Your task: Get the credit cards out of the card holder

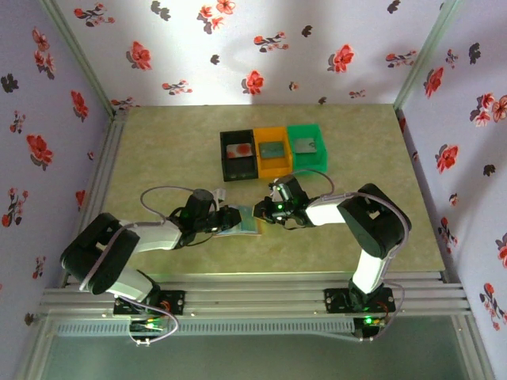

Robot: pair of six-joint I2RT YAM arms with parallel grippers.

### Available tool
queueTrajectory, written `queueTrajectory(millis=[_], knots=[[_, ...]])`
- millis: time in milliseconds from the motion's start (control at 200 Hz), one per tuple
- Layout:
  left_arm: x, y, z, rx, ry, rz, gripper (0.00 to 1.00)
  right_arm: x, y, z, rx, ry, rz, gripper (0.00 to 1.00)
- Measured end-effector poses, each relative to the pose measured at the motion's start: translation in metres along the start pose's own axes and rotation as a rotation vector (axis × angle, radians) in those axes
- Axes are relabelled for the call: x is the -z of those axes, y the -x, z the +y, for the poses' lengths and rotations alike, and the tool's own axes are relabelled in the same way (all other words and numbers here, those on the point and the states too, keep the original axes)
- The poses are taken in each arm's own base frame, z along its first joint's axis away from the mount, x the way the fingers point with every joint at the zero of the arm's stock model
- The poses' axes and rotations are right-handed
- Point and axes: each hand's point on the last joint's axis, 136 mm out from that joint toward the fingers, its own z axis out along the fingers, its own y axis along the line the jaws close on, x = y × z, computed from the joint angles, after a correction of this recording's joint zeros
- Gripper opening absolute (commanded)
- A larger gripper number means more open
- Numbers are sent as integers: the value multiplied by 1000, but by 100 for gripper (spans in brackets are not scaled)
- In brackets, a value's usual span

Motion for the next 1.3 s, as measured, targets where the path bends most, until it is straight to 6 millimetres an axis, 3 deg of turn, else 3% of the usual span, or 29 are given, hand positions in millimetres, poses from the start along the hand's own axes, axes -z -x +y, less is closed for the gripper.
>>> queueTrajectory(millis=[485, 640, 700, 1060, 1300], knots=[[-4, -1, 4, 7, 2, 6, 11, 0, 0, 0, 1, 1, 0, 12], [-5, -1, 2, 8, -9, 7, 7, 0, 0, 0, 1, 1, -2, 12], [-6, -1, 3, 11, -8, 7, 0, 0, 1, 0, 1, 0, -3, 12], [-5, -1, 2, 10, -15, 7, 0, 0, 1, 0, 1, -2, -5, 12], [7, 4, 0, -6, -15, -20, 0, -1, -1, 1, 4, -1, -1, 11]])
